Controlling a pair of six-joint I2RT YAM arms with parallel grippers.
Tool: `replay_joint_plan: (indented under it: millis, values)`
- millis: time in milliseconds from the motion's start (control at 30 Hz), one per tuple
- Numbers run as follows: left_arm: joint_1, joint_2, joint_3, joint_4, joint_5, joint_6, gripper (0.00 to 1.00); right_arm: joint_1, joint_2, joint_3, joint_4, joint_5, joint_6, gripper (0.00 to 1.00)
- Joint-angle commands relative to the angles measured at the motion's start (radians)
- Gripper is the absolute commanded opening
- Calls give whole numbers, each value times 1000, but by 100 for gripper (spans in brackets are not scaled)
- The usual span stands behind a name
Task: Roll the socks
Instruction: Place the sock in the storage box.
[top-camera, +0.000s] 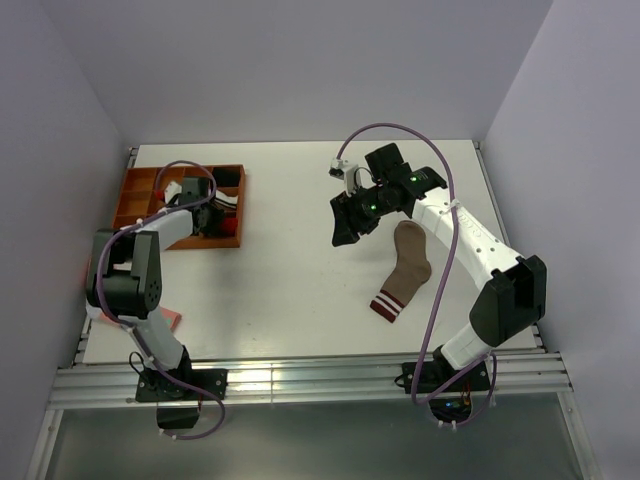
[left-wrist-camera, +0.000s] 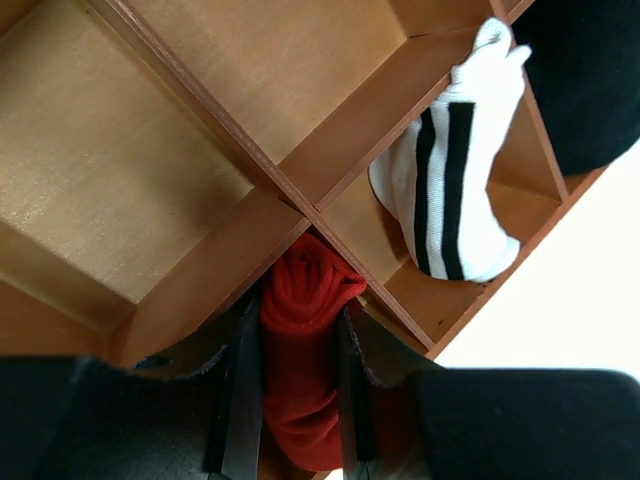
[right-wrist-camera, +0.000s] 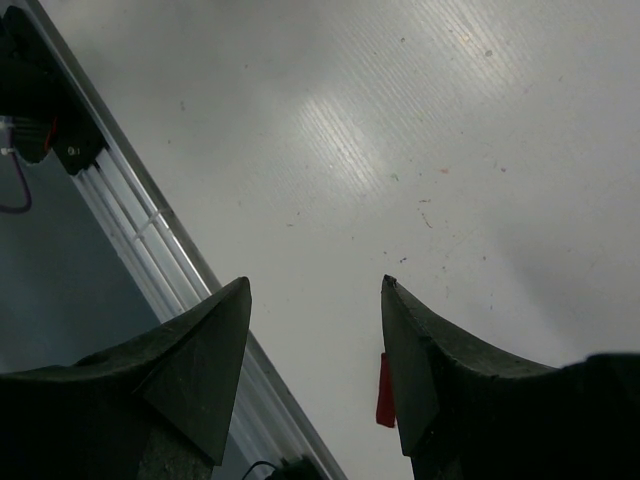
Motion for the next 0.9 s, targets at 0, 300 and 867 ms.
replay_joint_plan:
  millis: [0,300,867]
  values:
    - [0,73,-9,-221,-93,37,0,-7,-14,-6,16,-16,-11,62]
    - [-38,125,59,-308,-166,16,0,-6,-14,-11,17,-15,-9,62]
    - [-82,165,181,-482,-286,-50,19,-6,-28,-20,9,-15,-12,62]
